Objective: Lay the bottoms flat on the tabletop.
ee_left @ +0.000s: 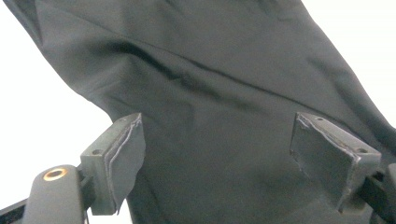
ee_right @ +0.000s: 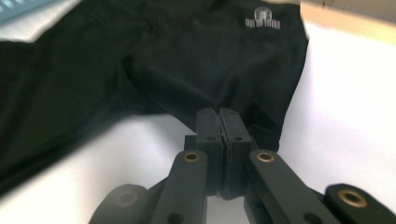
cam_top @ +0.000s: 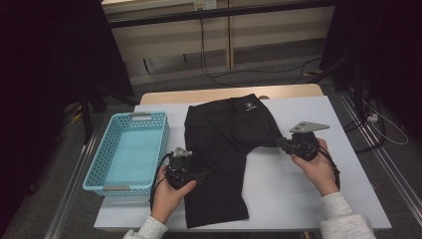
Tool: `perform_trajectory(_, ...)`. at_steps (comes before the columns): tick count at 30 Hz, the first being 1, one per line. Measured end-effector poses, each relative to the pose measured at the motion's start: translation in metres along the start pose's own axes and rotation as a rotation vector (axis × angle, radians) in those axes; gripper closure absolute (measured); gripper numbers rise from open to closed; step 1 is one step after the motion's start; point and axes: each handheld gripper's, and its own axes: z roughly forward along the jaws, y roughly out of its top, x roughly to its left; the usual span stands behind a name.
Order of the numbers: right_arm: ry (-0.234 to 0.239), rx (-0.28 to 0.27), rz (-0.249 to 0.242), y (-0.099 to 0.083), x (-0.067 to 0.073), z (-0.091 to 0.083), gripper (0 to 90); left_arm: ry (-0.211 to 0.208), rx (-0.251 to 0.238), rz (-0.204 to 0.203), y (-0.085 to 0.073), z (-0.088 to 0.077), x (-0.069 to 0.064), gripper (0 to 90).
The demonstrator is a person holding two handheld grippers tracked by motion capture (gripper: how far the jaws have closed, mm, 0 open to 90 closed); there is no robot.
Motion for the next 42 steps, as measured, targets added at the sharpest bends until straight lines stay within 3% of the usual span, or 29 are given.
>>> perform_trajectory(5, 0.005, -0.026, 0.000, 0.014, 0.000, -0.007, 88.7, -0.006, 0.002, -0.001, 0.001, -0.002, 0.000, 18.3)
perform_trajectory(10, -0.061, -0.021, 0.011, 0.029, -0.012, 0.005, 88.7, -0.008, 0.001, 0.000, 0.000, 0.000, -0.001, 18.3)
perform_trajectory(17, -0.144, 0.095, 0.069, 0.022, -0.035, 0.046, 88.7, -0.014, 0.020, 0.002, -0.003, 0.004, 0.000, 18.3)
perform_trajectory(21, -0.153, 0.108, 0.084, 0.013, -0.041, 0.056, 88.0, -0.013, 0.007, 0.003, -0.002, 0.002, 0.000, 18.3)
perform_trajectory(24, -0.176, 0.087, 0.072, 0.010, -0.040, 0.053, 79.8, -0.012, 0.005, 0.003, -0.002, 0.001, 0.001, 18.3)
perform_trajectory(29, -0.177, 0.009, 0.096, 0.008, -0.035, 0.037, 43.0, -0.008, 0.002, 0.006, -0.003, 0.001, 0.000, 18.3)
perform_trajectory(32, -0.162, -0.043, 0.062, 0.006, -0.025, 0.023, 36.4, 0.003, 0.000, 0.031, -0.004, 0.003, -0.002, 18.3)
perform_trajectory(35, -0.194, -0.021, 0.019, 0.005, -0.019, 0.013, 29.9, 0.004, 0.000, 0.026, -0.005, 0.004, -0.002, 17.8)
perform_trajectory(36, -0.183, -0.018, 0.020, 0.005, -0.018, 0.010, 28.8, 0.003, 0.002, 0.032, -0.004, 0.004, -0.003, 17.6)
perform_trajectory(39, -0.122, -0.053, 0.050, 0.003, -0.015, 0.004, 28.6, -0.013, 0.001, 0.034, -0.004, 0.004, -0.004, 17.2)
perform_trajectory(42, -0.105, -0.044, 0.029, 0.001, -0.010, 0.004, 34.8, -0.008, -0.010, 0.037, -0.004, 0.003, -0.003, 16.8)
